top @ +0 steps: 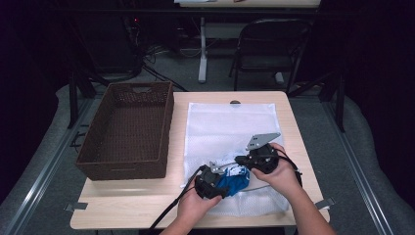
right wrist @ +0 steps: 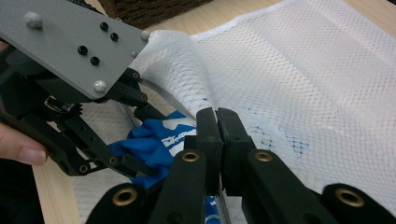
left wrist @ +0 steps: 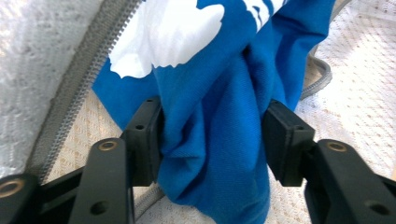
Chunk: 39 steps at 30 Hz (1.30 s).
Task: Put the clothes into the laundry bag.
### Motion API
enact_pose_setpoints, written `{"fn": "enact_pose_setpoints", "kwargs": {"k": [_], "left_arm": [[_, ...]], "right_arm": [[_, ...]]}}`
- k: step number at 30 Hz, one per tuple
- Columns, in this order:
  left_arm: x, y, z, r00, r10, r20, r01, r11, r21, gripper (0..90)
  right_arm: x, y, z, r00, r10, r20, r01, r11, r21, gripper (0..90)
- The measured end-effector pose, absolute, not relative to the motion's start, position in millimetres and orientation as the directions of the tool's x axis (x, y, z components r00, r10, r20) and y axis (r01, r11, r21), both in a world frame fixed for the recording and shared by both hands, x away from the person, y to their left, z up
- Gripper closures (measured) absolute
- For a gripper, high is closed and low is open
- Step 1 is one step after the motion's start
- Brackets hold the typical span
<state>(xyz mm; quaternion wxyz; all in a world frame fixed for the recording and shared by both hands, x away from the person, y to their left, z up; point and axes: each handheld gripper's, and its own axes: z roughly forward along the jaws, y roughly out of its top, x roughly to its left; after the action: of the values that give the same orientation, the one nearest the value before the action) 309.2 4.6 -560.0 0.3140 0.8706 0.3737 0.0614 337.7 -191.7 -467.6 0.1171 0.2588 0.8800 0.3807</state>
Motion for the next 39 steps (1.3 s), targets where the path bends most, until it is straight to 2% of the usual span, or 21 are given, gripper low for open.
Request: {"fn": "enact_pose_setpoints", "kwargs": {"k": [4,14,39], "left_arm": [[308.6,5.2,-562.7,0.71,0.696,-0.109,0.606,-0.525,0.597,55.4],[310.6,6.9,-565.1,0.706,0.699,-0.11,0.61,-0.523,0.595,67.0],[317.1,10.2,-561.3,0.695,0.701,-0.16,0.63,-0.486,0.605,75.7]], "right_arm": [[337.7,-191.6,-467.6,-0.838,0.545,-0.008,0.367,0.576,0.731,88.1],[337.6,-190.3,-468.1,-0.841,0.541,-0.014,0.361,0.58,0.73,88.1],[336.8,-189.3,-468.0,-0.843,0.538,-0.016,0.358,0.583,0.729,88.1]]}}
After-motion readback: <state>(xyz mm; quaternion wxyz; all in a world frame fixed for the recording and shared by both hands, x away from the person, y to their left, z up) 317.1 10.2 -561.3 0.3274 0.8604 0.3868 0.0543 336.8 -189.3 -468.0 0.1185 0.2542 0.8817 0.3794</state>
